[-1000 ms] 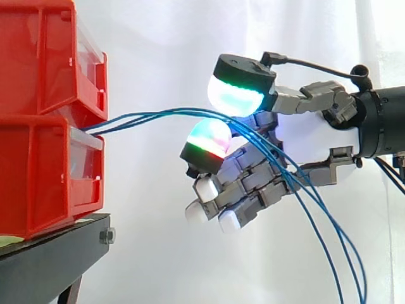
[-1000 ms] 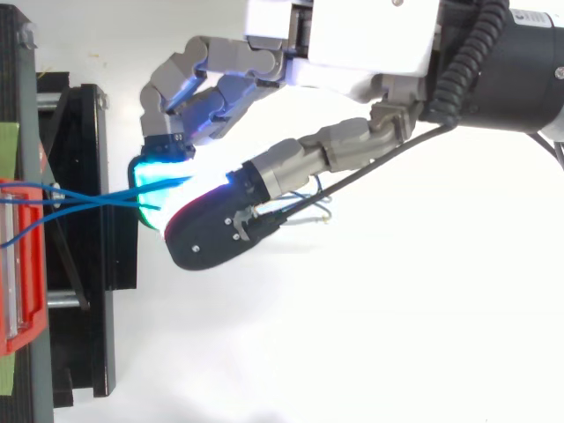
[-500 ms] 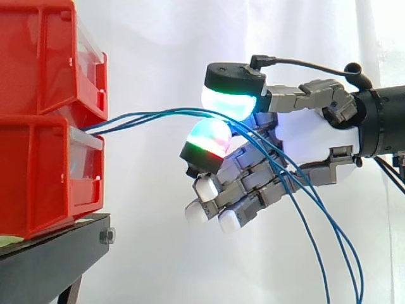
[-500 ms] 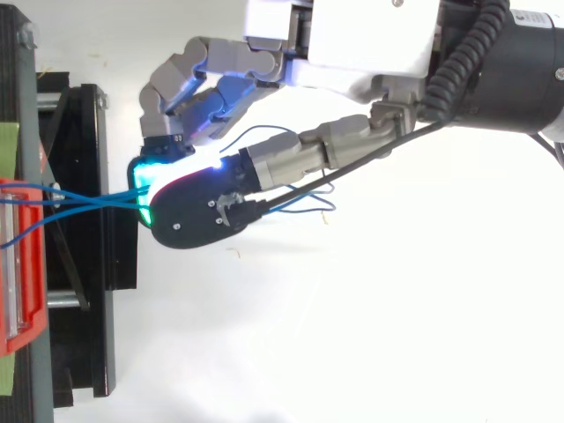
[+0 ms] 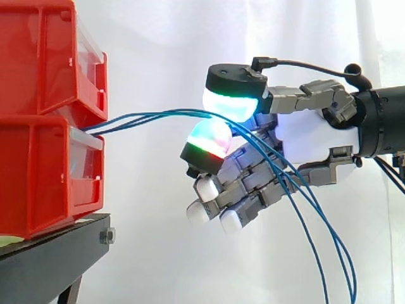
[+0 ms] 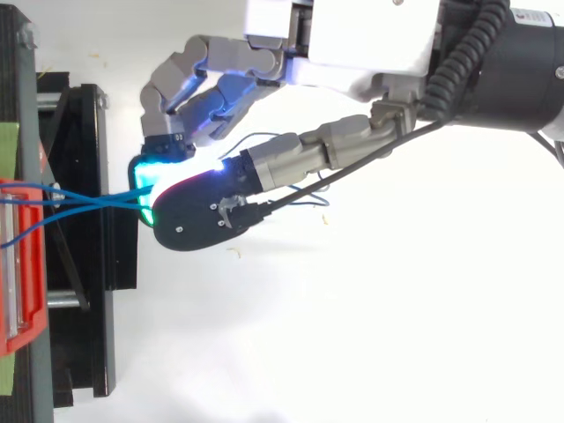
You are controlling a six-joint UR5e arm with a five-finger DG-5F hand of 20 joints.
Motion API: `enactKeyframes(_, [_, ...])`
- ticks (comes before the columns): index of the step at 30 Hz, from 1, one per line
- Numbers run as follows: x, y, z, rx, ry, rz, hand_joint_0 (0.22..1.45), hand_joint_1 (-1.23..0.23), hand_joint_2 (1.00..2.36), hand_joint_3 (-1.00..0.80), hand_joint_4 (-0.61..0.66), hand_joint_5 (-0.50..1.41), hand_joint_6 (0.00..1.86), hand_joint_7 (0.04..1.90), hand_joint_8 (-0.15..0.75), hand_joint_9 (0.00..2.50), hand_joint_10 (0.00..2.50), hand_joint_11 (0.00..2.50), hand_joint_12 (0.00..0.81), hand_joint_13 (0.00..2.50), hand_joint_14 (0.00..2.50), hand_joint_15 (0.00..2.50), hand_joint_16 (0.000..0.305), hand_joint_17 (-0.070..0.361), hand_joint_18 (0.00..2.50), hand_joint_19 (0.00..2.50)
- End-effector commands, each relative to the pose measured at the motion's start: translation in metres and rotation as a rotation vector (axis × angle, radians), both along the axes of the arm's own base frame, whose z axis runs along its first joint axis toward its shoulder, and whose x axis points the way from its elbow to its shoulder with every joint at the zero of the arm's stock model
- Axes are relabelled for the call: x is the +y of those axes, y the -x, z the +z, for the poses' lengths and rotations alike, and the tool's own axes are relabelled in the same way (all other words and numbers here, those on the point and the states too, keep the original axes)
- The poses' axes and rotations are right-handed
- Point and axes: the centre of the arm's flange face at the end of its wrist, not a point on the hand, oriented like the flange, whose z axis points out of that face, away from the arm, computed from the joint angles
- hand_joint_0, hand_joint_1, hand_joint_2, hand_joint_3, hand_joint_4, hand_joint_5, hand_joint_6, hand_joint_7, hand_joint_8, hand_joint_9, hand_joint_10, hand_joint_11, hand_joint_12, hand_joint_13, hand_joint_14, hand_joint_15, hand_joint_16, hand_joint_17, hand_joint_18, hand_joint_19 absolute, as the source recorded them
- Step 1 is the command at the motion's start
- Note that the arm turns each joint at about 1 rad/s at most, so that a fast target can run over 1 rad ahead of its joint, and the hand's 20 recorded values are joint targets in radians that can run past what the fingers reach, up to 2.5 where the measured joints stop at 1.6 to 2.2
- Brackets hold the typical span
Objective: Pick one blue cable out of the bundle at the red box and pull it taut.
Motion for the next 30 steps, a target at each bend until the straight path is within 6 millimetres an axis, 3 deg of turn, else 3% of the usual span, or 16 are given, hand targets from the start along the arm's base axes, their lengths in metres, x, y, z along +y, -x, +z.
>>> enactKeyframes(1, [-0.0003, 0.0001, 0.0001, 0.0, -0.001, 0.0, 0.64, -0.76, 1.01, -0.17, 0.27, -0.18, 0.85, 0.89, 0.397, 0.97, 0.02, 0.8, 0.375, 0.61, 0.01, 0.29, 0.054, 0.121, 0.61, 0.37])
enactKeyframes(8, [0.0007, 0.0001, -0.0001, 0.001, -0.001, 0.0, 0.65, -0.77, 1.02, -0.17, 0.22, -0.18, 0.85, 0.92, 0.386, 0.94, 0.02, 0.81, 0.368, 0.6, 0.01, 0.29, 0.052, 0.117, 0.59, 0.37])
enactKeyframes(20, [0.0052, 0.0, -0.0006, 0.008, 0.001, 0.004, 0.67, -0.82, 1.02, -0.22, 0.24, -0.18, 0.86, 0.85, 0.382, 0.93, 0.02, 0.82, 0.365, 0.59, 0.01, 0.29, 0.051, 0.115, 0.59, 0.36])
enactKeyframes(30, [0.0052, 0.0002, -0.0007, 0.009, -0.002, 0.004, 0.67, -0.82, 1.01, -0.24, 0.24, -0.18, 0.86, 0.84, 0.384, 1.04, 0.01, 1.13, 0.365, 0.6, 0.01, 0.3, 0.051, 0.115, 0.6, 0.36])
